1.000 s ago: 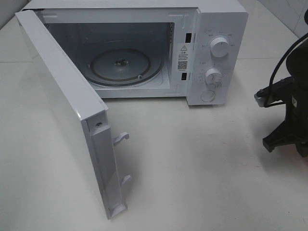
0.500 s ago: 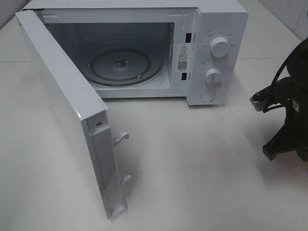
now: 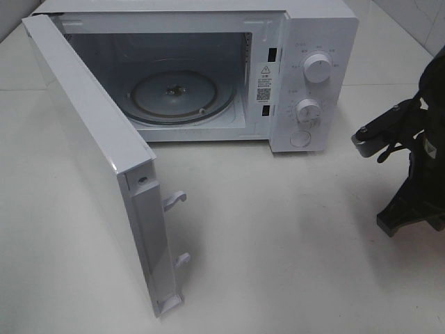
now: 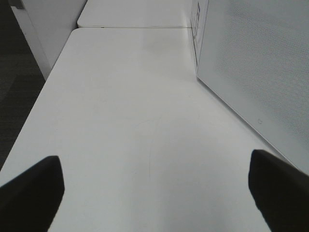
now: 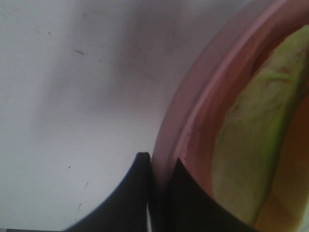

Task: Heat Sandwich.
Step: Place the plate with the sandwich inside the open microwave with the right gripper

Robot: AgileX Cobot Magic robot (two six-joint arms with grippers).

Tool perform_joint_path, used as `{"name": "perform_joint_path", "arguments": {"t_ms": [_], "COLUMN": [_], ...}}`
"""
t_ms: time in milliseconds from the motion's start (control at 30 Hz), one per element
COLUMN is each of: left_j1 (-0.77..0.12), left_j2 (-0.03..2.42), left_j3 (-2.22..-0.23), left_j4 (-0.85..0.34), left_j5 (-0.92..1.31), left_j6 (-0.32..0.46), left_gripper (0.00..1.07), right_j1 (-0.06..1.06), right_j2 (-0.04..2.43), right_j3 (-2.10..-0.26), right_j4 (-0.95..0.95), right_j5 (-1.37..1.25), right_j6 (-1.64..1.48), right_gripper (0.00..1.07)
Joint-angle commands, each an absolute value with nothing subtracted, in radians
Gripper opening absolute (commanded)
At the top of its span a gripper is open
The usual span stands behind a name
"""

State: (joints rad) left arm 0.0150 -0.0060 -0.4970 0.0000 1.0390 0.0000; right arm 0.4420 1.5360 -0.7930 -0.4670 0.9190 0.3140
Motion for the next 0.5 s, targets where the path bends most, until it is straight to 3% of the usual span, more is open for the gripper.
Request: {"name": "perform_joint_path", "arguments": {"t_ms": [33,500], "left_j1": [0.019,0.019], "left_j2": [-0.031,-0.031], "left_j3": [-0.495,-0.495], "left_j4": [0.000,0.000], "left_j5": [1.035,1.035], "left_j6": [0.000,0.000], "left_gripper": [0.98,0.98], "right_j1": [0.497,0.666], "right_j2": [1.497,1.408], "right_j3": [-0.790,-0.790], "right_j4": [-0.479,-0.456], "right_j5": [0.974,1.067], "right_j6": [0.324,0.324], "right_gripper": [0.01,0.01]}}
